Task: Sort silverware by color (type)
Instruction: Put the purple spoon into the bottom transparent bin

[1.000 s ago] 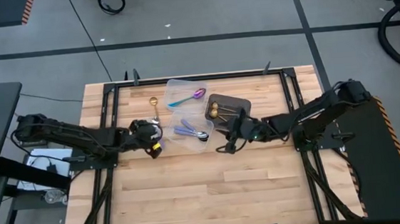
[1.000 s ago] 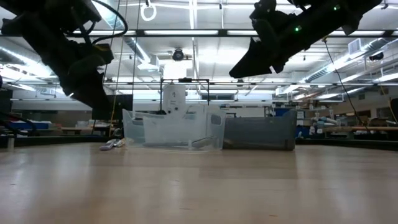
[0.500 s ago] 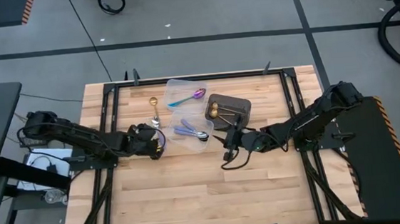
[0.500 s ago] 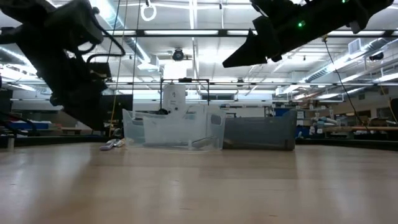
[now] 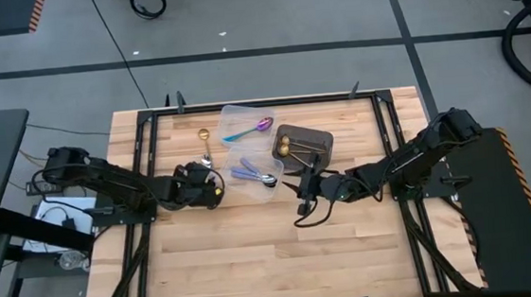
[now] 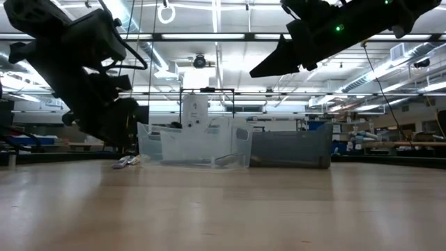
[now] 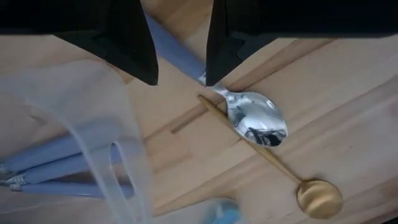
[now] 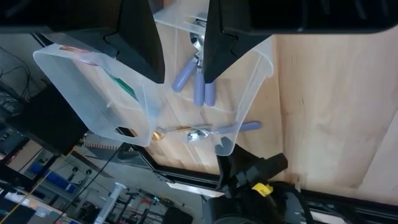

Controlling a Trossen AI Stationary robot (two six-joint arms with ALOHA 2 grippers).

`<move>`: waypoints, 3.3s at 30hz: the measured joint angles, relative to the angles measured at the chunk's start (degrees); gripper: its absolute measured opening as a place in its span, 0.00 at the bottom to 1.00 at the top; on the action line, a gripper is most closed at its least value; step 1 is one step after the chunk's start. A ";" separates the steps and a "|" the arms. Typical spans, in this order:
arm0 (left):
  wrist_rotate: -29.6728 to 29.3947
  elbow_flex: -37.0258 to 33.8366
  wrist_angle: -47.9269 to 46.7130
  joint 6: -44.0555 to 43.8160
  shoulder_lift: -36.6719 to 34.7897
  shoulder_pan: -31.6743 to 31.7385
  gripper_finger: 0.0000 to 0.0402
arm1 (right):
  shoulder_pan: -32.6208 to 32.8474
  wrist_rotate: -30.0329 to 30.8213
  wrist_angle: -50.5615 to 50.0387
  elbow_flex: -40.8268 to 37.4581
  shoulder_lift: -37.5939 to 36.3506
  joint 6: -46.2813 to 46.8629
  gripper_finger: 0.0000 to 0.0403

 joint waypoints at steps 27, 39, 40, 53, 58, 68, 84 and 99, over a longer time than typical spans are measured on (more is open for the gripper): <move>1.25 -0.01 2.86 -0.07 7.97 0.20 0.47 | 0.11 -1.77 -3.89 -0.07 0.00 4.97 0.30; 7.18 0.24 0.50 -0.27 8.53 1.01 0.35 | 0.91 -3.10 -4.72 -0.07 0.00 6.26 0.30; 7.71 0.24 0.37 -0.27 8.52 1.01 0.33 | 1.01 -3.08 -4.71 -0.07 0.00 6.26 0.30; 10.77 0.26 -3.44 -1.39 7.42 0.96 0.13 | 1.92 -2.60 -4.72 -0.07 0.00 6.18 0.30; 12.83 2.60 -12.24 -1.30 3.63 0.93 0.13 | 1.90 -2.44 -4.63 -0.07 0.00 6.23 0.30; 5.82 10.05 -25.31 2.58 -0.92 1.13 0.03 | 2.31 -2.53 -3.53 -0.07 0.00 6.14 0.30; 13.12 9.83 -25.37 14.39 -1.01 6.75 0.28 | 3.45 -2.62 -3.34 -0.07 0.00 6.11 0.30; 27.29 5.14 -14.13 32.10 -1.03 21.26 0.38 | 4.22 -2.62 -3.26 -0.07 0.00 6.01 0.30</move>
